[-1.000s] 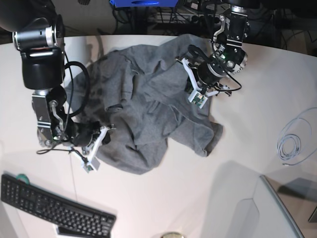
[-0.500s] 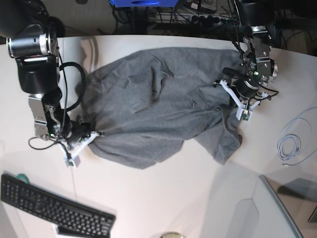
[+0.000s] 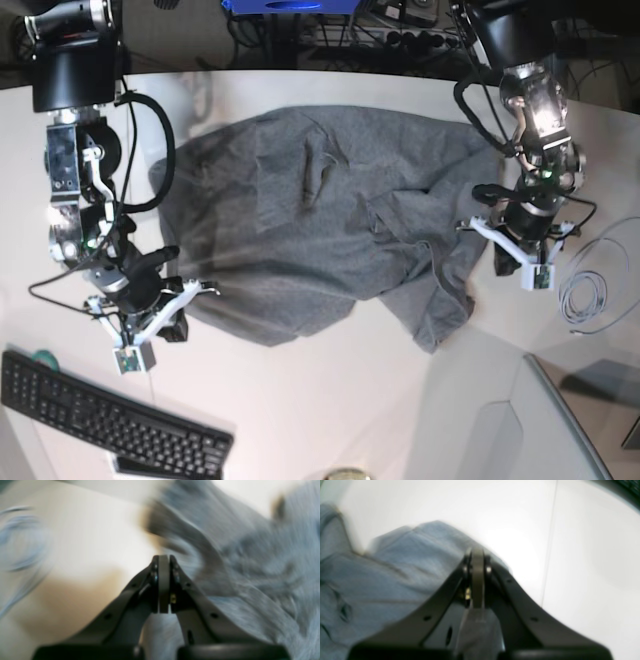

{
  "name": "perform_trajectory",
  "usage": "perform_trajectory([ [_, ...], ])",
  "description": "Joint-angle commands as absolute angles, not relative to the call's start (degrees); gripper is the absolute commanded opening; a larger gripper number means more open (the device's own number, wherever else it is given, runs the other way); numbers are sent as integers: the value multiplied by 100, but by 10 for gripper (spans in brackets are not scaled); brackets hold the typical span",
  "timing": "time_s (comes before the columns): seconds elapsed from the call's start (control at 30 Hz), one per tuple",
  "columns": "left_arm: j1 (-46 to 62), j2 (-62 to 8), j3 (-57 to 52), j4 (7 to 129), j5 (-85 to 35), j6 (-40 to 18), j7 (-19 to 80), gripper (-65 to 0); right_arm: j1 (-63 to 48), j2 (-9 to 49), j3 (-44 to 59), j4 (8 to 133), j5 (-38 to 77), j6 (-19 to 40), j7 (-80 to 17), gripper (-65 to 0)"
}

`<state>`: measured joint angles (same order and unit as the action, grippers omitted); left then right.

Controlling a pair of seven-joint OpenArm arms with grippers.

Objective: Layout the t-shirt on the table in an organized manner, then fold the t-shirt properly
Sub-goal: 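Pull the shirt apart with both grippers to spread it, then move both grippers to the shirt's collar edge and grasp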

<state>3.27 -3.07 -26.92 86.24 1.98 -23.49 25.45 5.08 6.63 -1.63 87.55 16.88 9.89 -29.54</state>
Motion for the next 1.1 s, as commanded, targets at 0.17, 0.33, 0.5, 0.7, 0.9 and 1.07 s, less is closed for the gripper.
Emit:
perform_trajectory([
  [0.17,1692,-303,-2114,10290,-391,-2413,2422,-581,-48,752,-110,9446,1692,980,-2879,-648],
  [0.33,2000,-312,-1226,10343,-277,-2413,2413,-135,-365,760,-101,9446,1692,980,-2870,-648],
  [0.5,1499,-22,-936,9499,505,-2413,2413,-84,-488,760,-92,9481,1692,980,-2870,-648],
  [0.7,919,259,-752,8567,1226,-2413,2079,-169,-699,760,-92,9490,1789,980,-2870,-648],
  [0.9,822,277,-585,7996,1947,-2413,1692,-260,-778,813,40,9481,2413,980,-2870,-648],
  [1.07,831,251,-866,7969,1974,-2413,1692,-301,-936,998,259,9446,3055,980,-2993,-647],
])
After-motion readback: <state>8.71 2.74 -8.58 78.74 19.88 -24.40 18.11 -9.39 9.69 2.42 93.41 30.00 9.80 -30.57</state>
